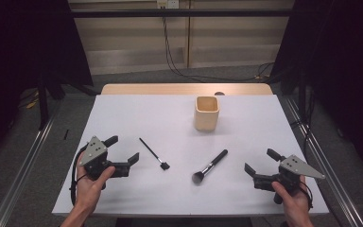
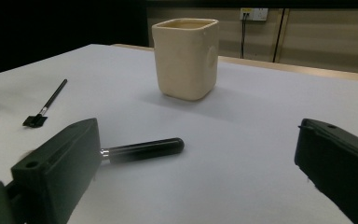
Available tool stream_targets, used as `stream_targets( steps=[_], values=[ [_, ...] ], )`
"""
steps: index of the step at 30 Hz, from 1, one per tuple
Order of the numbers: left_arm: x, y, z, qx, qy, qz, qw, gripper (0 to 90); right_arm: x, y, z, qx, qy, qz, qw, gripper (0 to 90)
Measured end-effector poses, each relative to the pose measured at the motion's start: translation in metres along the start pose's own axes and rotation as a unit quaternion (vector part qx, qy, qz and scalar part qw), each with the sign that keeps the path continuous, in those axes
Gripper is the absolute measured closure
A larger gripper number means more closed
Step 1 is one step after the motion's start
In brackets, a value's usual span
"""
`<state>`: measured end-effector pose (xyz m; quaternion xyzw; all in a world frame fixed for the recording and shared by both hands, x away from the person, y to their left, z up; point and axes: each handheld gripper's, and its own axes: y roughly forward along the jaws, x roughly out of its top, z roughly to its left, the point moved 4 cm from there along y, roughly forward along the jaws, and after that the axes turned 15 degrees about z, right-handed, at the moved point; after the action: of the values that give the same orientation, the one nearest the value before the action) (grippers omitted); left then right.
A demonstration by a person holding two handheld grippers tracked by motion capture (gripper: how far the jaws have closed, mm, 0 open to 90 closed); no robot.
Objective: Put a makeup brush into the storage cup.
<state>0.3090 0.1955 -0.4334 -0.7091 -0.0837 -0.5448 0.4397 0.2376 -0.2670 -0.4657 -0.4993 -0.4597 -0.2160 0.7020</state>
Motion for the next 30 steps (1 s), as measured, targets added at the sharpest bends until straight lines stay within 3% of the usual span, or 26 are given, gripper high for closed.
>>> stream_targets(
  steps=[9,15,19,23,30],
  values=[
    [0.011,0.017,0.006,-0.011,-0.001,0.006,0.9999,2.6,0.0,0.0,0.001,0.002,0.0,0.0,1.0,0.3],
    [0.02,0.028,0.009,-0.013,0.009,0.011,0.9998,2.6,0.0,0.0,0.001,0.001,0.0,0.0,1.0,0.3],
    [0.029,0.038,0.015,-0.018,0.001,0.007,0.9998,2.6,0.0,0.001,0.0,0.001,-0.001,0.001,1.0,0.3],
    [0.034,0.047,0.015,-0.017,0.015,0.017,0.9996,2.6,0.0,0.0,0.0,0.001,0.0,0.001,1.0,0.3],
    [0.039,0.054,0.018,-0.034,0.025,0.042,0.9982,2.6,0.0,0.001,0.0,0.004,0.0,0.001,1.0,0.3]
  ],
)
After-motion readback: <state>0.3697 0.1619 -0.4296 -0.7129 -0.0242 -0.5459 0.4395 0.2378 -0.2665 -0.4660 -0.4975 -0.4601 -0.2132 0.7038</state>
